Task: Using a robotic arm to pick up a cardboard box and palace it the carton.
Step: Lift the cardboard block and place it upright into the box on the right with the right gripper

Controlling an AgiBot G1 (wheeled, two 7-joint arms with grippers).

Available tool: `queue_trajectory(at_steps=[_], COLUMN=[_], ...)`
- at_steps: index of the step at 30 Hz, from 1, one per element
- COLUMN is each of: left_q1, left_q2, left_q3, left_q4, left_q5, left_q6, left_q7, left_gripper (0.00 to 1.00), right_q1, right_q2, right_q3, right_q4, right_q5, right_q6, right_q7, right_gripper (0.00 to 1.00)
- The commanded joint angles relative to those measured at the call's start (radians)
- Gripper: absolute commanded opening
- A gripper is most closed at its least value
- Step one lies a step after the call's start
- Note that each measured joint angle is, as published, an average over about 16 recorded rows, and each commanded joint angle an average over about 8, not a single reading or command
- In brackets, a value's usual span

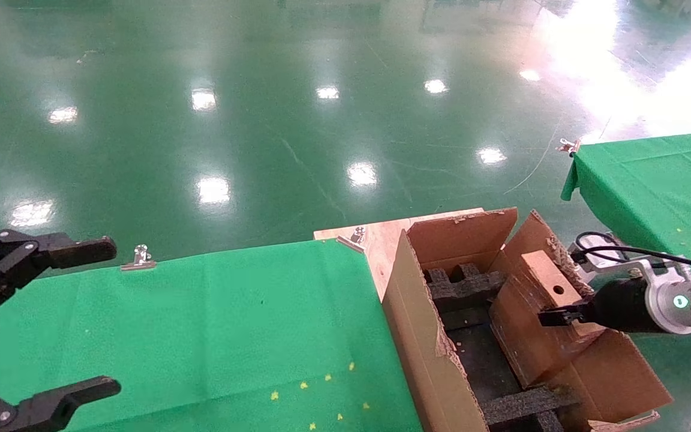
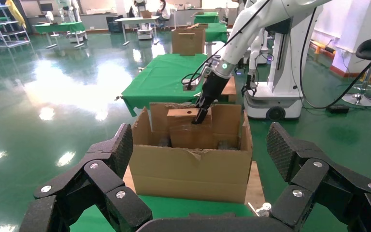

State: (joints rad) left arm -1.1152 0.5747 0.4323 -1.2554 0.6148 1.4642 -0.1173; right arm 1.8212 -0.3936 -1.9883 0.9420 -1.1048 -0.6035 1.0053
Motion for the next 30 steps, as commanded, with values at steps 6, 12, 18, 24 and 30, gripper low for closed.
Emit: queue_trajectory(at_steps=[6,12,18,24,30], left_q1=[0.000,0.000,0.000,0.000,0.000], left_q2=[0.000,0.000,0.000,0.000,0.000], left_q3=[0.000,0.000,0.000,0.000,0.000], left_q4=[0.000,0.000,0.000,0.000,0.000], left_q5=[0.000,0.000,0.000,0.000,0.000], left_q6=[0.000,0.000,0.000,0.000,0.000], left_q7=[0.000,0.000,0.000,0.000,0.000], left_gripper=[1.00,1.00,1.00,1.00,1.00], right_q1=[-0.050,-0.096,-0.137,-0.174,-0.191], right_q2=[-0.034,-0.063,-0.100,-0.144,-0.179], right_q3=[-0.005,-0.006,-0.004,0.003,0.019], right_q4=[-0.026,-0.056,-0.103,-0.169,-0.226], right_q5=[0.022,0.049,0.075,0.101,0.124], right_q6=[0.016,0.016,0.011,0.006,-0.010], right_q7=[-0.010,-0.025,-0.036,-0.054,-0.089], right_gripper=[0.00,0.00,0.00,0.00,0.16])
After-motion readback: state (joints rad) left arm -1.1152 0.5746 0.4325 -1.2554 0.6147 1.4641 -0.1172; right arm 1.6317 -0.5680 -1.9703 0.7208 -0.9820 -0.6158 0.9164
